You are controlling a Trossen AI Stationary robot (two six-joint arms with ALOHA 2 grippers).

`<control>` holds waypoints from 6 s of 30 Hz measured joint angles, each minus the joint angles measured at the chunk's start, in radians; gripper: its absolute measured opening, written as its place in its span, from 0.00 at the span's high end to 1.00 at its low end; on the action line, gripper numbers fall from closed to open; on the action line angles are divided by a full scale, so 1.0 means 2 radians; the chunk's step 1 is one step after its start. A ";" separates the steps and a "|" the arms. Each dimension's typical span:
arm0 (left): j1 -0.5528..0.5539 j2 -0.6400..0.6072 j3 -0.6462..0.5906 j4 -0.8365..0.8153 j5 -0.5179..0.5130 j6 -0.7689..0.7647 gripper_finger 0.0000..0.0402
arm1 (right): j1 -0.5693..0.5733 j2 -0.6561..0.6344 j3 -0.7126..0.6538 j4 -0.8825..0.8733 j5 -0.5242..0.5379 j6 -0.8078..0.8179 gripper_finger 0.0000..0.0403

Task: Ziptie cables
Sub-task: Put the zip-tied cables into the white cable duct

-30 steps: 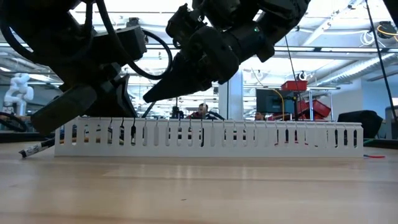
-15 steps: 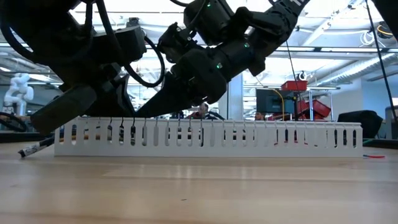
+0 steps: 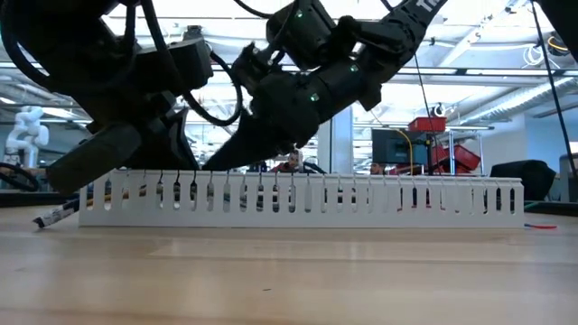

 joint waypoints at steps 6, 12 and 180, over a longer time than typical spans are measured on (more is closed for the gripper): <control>0.000 0.000 0.000 0.001 0.000 0.000 0.99 | -0.007 0.003 -0.002 -0.036 0.029 0.007 1.00; 0.000 0.000 0.000 0.001 0.000 0.000 0.99 | -0.001 0.002 -0.003 -0.041 0.024 0.007 1.00; 0.012 0.002 0.000 0.011 -0.012 0.259 0.98 | 0.025 -0.034 -0.046 0.043 0.029 -0.135 1.00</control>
